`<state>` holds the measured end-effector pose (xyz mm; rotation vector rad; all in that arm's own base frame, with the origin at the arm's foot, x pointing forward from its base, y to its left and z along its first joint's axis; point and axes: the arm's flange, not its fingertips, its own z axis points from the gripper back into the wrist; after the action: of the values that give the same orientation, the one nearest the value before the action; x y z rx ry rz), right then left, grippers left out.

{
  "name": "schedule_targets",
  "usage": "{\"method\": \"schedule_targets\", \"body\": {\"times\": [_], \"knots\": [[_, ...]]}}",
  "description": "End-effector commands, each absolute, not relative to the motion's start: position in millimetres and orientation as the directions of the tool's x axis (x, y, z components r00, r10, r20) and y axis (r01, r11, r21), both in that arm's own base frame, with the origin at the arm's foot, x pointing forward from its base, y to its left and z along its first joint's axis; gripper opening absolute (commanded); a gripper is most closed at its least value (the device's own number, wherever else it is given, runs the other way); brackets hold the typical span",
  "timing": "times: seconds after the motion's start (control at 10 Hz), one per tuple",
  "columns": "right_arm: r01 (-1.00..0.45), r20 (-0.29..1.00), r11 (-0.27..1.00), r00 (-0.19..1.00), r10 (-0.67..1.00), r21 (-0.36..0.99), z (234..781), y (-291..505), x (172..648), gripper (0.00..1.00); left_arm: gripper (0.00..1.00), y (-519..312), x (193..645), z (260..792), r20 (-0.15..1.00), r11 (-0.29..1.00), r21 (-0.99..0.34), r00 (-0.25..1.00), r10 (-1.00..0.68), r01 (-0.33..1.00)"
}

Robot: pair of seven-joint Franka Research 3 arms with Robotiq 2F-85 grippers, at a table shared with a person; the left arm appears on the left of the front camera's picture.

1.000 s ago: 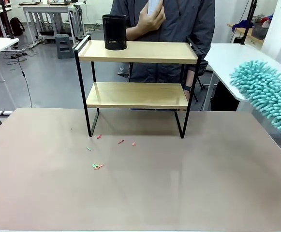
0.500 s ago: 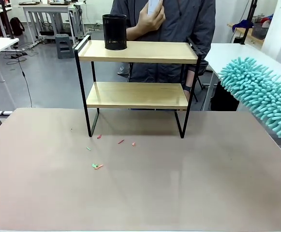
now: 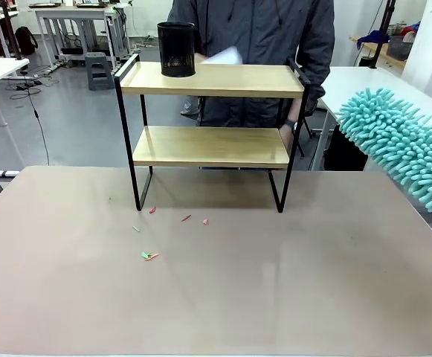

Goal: Clean the shelf.
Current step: Hand the Duster back to the human.

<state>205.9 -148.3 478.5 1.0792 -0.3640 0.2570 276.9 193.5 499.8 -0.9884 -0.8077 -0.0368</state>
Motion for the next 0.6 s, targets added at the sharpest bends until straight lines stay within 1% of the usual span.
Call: {"method": "schedule_targets", "body": {"times": [0.0,0.2,0.3,0.4,0.5], "knots": [[-0.394,0.422,0.454,0.905,0.043,0.799,479.3,-151.0,204.3,0.12,1.0,192.0,277.9,500.2,0.638,0.567,-0.722,0.698,0.325,0.396],[-0.394,0.422,0.454,0.905,0.043,0.799,479.3,-151.0,204.3,0.12,1.0,192.0,277.9,500.2,0.638,0.567,-0.722,0.698,0.325,0.396],[-0.378,0.41,0.451,0.911,0.027,0.808,478.5,-148.3,205.9,0.12,1.0,193.5,276.9,499.8,0.621,0.574,-0.728,0.715,0.32,0.375],[-0.377,0.444,0.495,0.896,-0.019,0.783,496.7,-151.3,203.6,0.12,1.0,175.5,256.2,524.5,0.671,0.477,-0.709,0.706,0.228,0.52],[-0.538,0.576,0.468,0.814,0.074,0.701,549.9,-138.9,206.5,0.12,1.0,129.9,246.6,559.9,0.741,0.375,-0.637,0.669,0.056,0.674]]}}
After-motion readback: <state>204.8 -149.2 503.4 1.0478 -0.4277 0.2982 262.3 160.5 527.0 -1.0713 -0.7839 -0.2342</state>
